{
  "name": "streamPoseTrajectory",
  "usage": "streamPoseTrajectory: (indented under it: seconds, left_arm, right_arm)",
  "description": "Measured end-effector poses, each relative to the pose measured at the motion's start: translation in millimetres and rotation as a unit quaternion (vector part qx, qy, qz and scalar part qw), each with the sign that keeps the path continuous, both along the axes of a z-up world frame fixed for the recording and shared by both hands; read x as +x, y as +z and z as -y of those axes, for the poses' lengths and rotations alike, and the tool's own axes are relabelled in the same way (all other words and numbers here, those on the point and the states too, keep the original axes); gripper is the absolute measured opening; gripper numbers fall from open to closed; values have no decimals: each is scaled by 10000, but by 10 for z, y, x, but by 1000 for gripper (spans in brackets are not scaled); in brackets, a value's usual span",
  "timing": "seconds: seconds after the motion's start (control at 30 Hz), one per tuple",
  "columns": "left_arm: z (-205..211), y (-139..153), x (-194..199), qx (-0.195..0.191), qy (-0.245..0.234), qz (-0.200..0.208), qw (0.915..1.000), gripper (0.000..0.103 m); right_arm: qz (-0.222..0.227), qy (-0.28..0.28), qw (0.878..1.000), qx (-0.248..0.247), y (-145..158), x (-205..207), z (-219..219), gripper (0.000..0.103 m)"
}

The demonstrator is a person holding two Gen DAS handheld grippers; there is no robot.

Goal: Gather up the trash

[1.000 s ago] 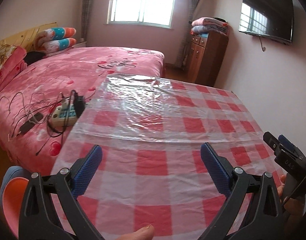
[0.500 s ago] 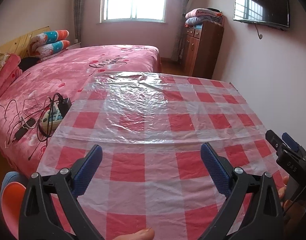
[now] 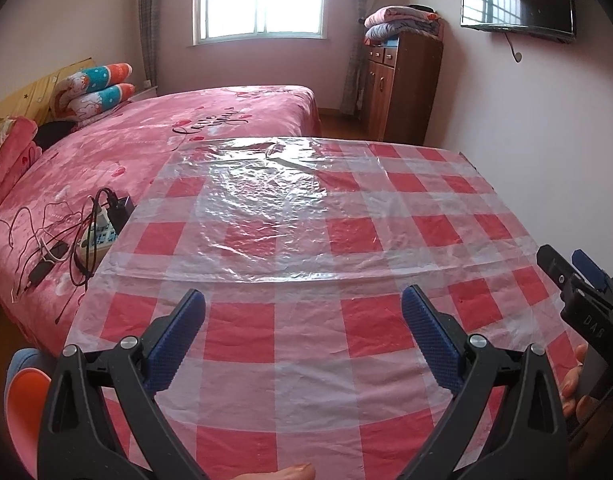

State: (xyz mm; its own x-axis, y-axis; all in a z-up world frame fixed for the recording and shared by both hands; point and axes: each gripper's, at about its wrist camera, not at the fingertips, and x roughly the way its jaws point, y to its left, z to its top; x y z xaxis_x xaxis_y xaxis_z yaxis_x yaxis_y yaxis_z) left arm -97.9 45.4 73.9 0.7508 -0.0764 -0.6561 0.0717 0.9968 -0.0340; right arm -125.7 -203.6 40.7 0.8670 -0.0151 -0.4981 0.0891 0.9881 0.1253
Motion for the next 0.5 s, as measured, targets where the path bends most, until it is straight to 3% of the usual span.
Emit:
streamPoseTrajectory:
  seconds: [0.5]
  left_arm:
    - [48, -7, -5, 6, -31, 1, 10000, 99]
  right_arm:
    - [-38, 8, 10000, -74, -15, 16, -13, 98]
